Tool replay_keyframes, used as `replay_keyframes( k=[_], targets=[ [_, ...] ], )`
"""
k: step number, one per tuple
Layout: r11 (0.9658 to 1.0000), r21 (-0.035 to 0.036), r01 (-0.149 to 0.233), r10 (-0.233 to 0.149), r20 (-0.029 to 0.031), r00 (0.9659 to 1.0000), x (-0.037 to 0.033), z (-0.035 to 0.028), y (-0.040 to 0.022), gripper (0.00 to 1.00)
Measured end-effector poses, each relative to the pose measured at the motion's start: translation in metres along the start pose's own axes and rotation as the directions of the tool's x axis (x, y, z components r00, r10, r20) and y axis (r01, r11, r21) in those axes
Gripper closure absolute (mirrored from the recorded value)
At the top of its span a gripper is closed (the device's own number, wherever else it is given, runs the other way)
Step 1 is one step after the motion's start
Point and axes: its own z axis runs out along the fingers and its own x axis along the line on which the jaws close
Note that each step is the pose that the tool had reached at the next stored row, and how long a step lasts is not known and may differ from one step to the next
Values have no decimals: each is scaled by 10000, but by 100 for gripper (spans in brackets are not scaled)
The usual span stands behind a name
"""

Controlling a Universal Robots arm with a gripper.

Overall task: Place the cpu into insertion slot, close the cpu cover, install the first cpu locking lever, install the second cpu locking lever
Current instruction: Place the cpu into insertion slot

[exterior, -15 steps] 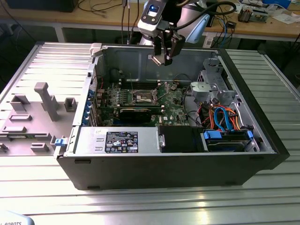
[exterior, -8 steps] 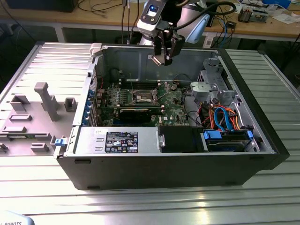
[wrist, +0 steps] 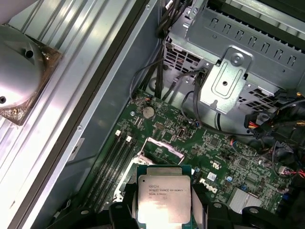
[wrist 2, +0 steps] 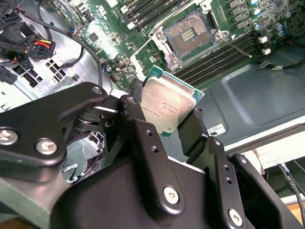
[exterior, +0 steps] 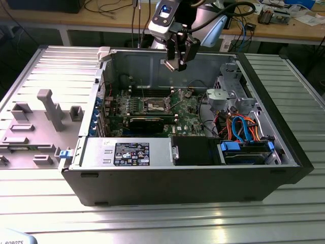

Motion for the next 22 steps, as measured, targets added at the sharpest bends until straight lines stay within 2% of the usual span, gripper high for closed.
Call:
replay_keyframes(
  k=[6,18,22],
  targets=[
    [9997,-5,-226,227,20,9997,0,2,0,46],
    [9997,-5,-239,239,21,9997,0,2,0,46],
    [9986,-13,-531,531,47,9986,0,3,0,46]
  ],
)
